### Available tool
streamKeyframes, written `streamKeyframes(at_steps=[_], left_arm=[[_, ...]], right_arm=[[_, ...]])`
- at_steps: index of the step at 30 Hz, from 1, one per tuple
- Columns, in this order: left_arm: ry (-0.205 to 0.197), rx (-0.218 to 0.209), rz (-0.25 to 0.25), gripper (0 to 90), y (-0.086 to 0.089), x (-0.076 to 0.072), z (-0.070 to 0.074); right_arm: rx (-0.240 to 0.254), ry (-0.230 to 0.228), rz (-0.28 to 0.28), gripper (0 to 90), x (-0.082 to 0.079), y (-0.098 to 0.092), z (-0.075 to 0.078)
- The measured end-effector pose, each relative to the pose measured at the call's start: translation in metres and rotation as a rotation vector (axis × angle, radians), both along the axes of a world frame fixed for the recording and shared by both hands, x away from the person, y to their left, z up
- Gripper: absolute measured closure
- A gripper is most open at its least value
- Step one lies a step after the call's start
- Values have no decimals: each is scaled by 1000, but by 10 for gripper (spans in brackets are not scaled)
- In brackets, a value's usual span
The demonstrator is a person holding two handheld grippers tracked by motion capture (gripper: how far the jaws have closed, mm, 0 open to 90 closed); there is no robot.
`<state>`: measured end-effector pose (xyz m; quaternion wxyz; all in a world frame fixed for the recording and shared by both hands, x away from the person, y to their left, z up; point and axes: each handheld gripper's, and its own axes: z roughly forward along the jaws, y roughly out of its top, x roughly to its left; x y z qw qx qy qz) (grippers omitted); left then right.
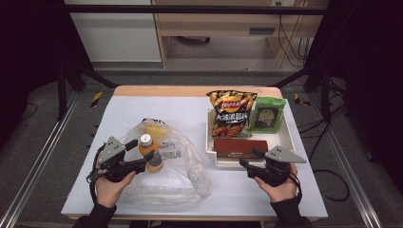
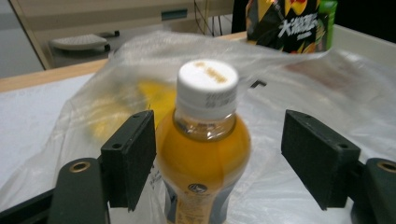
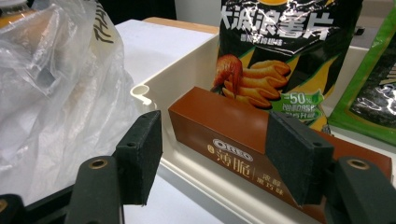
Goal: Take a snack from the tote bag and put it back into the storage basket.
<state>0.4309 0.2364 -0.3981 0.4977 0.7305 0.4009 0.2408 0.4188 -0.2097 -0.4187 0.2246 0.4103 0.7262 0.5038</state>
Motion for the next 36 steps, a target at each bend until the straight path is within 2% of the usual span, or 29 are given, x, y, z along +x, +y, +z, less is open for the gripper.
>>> streamKeyframes(at_steps=[5,15,20,28,31,33,36], left_arm=[[32,31,9,252,-5,10,-11],[59,65,13,249,-14,21,-21],[53,62,24,284,-14,22,-20],[61,63,27,292,-12,21,-19],[47,54,24,293,-10,18,-14],[31,42,10,294,-9,14,-8],[3,28,-51,294,-10,5,3]], right_arm=[[1,-1,-4,375,0,-3,-2],[-9,6,-2,375,1,-2,-4],[-10,5,-1,375,1,-1,-4],[-15,6,1,376,1,-1,-5],[-13,5,-1,377,2,-2,-5],[-13,4,0,378,2,-2,-5],[-12,4,0,378,2,-3,-5]])
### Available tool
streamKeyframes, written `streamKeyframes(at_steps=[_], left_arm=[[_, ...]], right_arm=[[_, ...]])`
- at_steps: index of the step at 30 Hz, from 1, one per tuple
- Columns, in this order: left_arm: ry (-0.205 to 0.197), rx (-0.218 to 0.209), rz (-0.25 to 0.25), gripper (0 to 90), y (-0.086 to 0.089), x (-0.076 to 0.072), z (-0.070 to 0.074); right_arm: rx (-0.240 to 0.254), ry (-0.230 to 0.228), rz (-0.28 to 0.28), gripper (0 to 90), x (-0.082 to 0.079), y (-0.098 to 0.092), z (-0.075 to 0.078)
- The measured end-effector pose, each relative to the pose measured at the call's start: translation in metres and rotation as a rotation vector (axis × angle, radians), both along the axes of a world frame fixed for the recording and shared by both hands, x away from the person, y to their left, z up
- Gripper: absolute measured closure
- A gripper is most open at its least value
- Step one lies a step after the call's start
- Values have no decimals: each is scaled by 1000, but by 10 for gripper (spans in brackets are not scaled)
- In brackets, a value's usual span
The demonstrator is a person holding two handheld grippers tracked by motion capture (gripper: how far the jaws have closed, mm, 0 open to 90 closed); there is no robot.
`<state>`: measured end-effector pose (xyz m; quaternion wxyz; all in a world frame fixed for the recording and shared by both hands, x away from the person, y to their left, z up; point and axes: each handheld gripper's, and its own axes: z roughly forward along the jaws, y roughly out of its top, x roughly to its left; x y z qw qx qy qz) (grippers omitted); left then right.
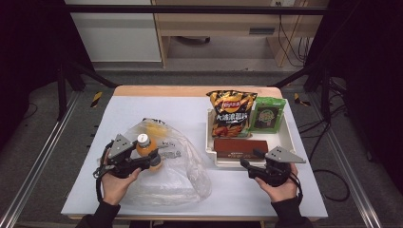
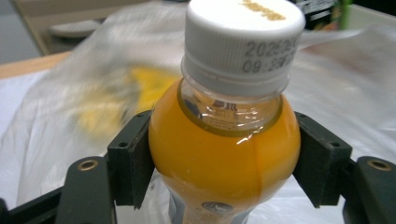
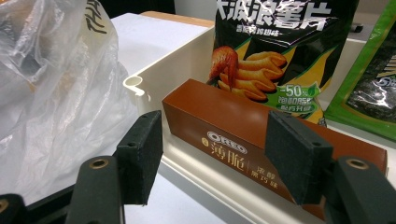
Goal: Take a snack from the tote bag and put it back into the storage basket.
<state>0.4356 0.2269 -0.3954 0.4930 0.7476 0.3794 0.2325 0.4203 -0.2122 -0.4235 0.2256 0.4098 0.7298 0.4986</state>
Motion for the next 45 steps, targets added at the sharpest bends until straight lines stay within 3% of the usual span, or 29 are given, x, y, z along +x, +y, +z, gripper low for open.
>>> streamKeyframes(at_steps=[5,11,16,23,31,35,40,45], left_arm=[[-15,14,-99,293,-12,-15,9],[27,39,-172,293,-28,-18,-5],[57,46,-206,293,-37,-17,-17],[37,40,-245,292,-47,-19,-25],[22,47,-227,280,-49,-22,-23],[-18,32,-211,236,-43,-29,-8],[-81,-3,-169,231,-21,-44,15],[-87,-42,-89,245,13,-52,17]], right_arm=[[1,-8,5,379,-1,0,1],[7,-15,12,382,-2,0,3],[8,-19,14,386,-3,0,4],[7,-22,20,388,-3,1,4],[19,-40,41,401,-5,5,8],[65,-79,100,464,-10,16,21],[119,-125,193,481,-15,39,39],[158,-147,291,523,-15,71,55]])
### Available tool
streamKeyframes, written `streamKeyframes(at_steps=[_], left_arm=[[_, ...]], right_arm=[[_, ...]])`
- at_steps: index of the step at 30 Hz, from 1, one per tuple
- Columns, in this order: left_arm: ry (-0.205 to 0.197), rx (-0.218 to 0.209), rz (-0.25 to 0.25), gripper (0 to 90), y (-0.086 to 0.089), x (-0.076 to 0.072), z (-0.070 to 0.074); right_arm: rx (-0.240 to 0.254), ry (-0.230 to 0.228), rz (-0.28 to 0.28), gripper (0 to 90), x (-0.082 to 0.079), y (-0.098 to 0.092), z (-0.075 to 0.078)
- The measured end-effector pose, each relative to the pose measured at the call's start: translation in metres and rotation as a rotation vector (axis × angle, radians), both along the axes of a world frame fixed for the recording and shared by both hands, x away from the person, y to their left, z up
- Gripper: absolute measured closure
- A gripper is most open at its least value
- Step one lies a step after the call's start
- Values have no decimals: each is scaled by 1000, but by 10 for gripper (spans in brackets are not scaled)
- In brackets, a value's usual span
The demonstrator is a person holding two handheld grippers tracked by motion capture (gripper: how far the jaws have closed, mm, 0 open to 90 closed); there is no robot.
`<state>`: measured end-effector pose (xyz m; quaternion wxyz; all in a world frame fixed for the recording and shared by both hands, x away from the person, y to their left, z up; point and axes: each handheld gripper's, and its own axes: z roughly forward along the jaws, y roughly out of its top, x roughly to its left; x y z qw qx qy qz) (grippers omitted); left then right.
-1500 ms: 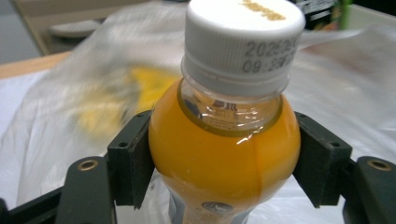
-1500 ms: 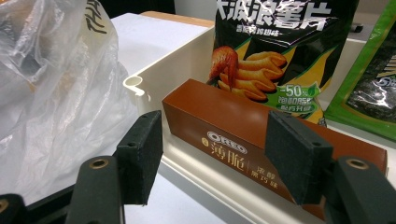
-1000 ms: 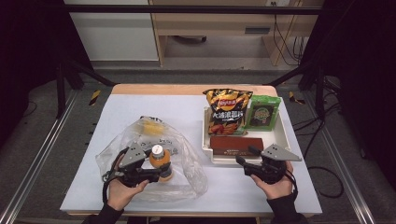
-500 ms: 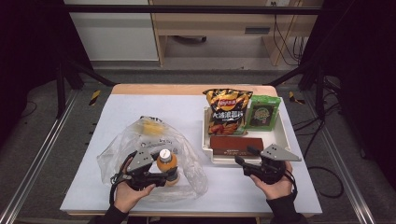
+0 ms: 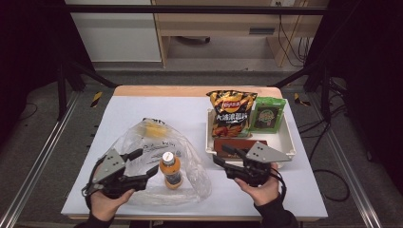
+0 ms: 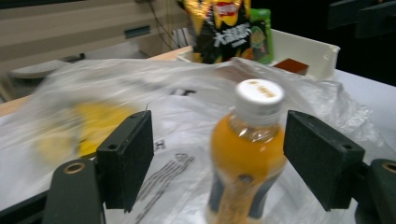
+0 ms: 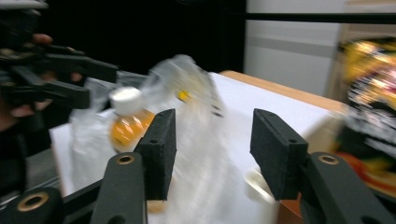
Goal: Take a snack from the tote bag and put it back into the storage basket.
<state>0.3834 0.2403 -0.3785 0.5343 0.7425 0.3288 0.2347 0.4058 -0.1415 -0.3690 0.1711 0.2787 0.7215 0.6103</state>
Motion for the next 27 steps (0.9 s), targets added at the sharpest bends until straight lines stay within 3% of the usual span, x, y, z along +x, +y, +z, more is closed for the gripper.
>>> streamKeyframes(at_steps=[6,11,14,19,23,27], left_arm=[[30,-2,69,301,30,-2,-14],[55,5,119,308,39,4,-26],[58,20,134,306,40,6,-31],[74,31,146,304,43,10,-37],[87,37,152,304,44,13,-42],[100,51,150,304,44,15,-46]], right_arm=[[-4,-19,104,617,1,42,10],[-36,-2,176,629,2,74,4],[-102,4,196,574,5,87,-7],[-143,36,186,453,11,87,-27],[-145,63,211,356,18,87,-39],[-140,59,260,303,24,94,-47]])
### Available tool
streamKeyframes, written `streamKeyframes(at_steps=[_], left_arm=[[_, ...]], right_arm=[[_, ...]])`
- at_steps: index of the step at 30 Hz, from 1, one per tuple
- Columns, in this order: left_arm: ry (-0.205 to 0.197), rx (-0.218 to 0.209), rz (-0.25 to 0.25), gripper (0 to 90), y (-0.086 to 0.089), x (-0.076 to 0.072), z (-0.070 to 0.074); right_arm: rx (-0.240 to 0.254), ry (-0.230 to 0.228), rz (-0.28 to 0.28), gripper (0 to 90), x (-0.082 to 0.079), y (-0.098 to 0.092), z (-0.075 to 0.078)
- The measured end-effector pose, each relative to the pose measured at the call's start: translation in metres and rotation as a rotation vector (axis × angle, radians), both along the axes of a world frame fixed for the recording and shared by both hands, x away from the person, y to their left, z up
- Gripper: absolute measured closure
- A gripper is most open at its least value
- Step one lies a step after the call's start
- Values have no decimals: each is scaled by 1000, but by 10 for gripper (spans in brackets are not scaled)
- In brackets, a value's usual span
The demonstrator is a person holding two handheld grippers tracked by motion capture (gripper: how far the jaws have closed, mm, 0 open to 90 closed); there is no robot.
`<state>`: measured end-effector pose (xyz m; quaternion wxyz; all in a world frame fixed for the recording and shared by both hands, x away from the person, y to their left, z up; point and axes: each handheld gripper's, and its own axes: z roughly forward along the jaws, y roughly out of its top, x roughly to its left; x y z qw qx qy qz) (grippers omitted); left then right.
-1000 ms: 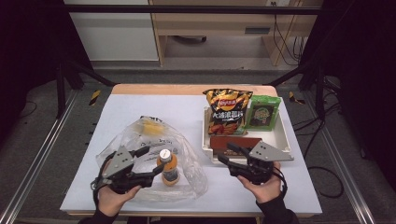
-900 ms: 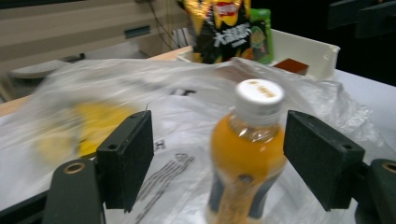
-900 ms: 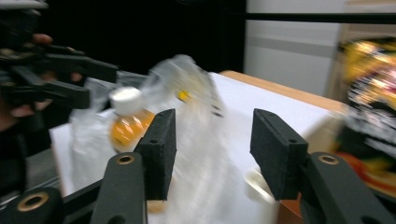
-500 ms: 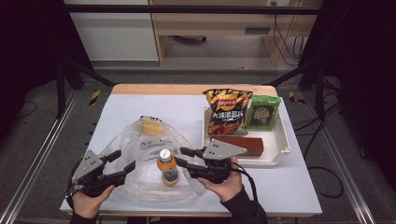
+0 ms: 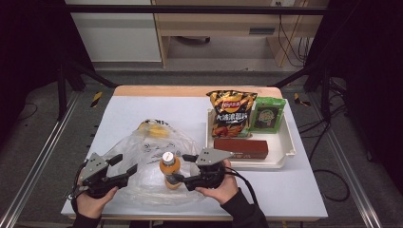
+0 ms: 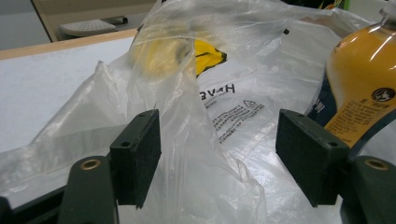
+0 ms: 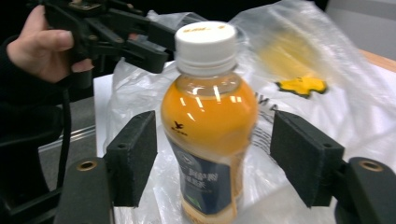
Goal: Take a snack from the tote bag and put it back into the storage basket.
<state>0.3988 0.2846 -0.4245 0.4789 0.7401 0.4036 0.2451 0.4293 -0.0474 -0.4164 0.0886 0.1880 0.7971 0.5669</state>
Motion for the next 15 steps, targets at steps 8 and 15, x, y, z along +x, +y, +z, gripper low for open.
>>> streamKeyframes(at_steps=[8,15], left_arm=[[18,8,0,305,-1,3,-6],[21,8,4,306,-1,4,-7]], right_arm=[[13,-9,24,259,6,15,-10],[26,-3,26,253,11,22,-15]])
